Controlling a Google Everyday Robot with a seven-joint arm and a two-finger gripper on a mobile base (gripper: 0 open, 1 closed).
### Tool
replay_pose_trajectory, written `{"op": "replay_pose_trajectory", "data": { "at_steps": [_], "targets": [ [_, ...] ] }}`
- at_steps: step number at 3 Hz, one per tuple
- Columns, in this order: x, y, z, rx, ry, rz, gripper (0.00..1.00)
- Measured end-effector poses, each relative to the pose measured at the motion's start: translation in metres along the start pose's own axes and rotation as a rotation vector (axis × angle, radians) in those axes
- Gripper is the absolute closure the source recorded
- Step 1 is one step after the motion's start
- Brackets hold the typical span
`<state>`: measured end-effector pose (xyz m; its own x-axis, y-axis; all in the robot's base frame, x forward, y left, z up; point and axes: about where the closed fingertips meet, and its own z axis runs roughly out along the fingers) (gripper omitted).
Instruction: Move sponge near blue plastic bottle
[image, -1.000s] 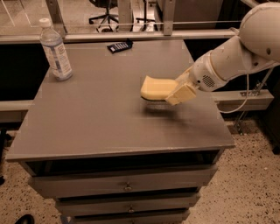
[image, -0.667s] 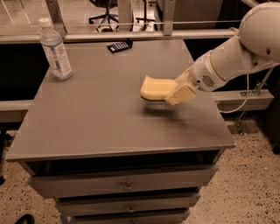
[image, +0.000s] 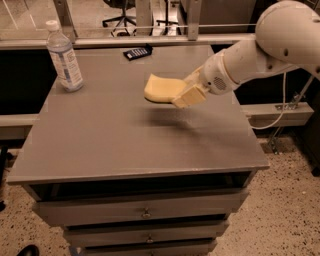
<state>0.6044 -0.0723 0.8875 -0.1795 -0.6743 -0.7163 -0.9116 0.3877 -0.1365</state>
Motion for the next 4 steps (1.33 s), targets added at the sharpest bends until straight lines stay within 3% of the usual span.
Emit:
{"op": "replay_pose_trajectory", "data": {
  "at_steps": [2,4],
  "targets": [
    [-0.08,-0.032,0.065,-0.069,-0.108,-0.084,1.0],
    [-0.132,-0.036,0.132,-0.149,-0.114,-0.156,1.0]
  ]
}}
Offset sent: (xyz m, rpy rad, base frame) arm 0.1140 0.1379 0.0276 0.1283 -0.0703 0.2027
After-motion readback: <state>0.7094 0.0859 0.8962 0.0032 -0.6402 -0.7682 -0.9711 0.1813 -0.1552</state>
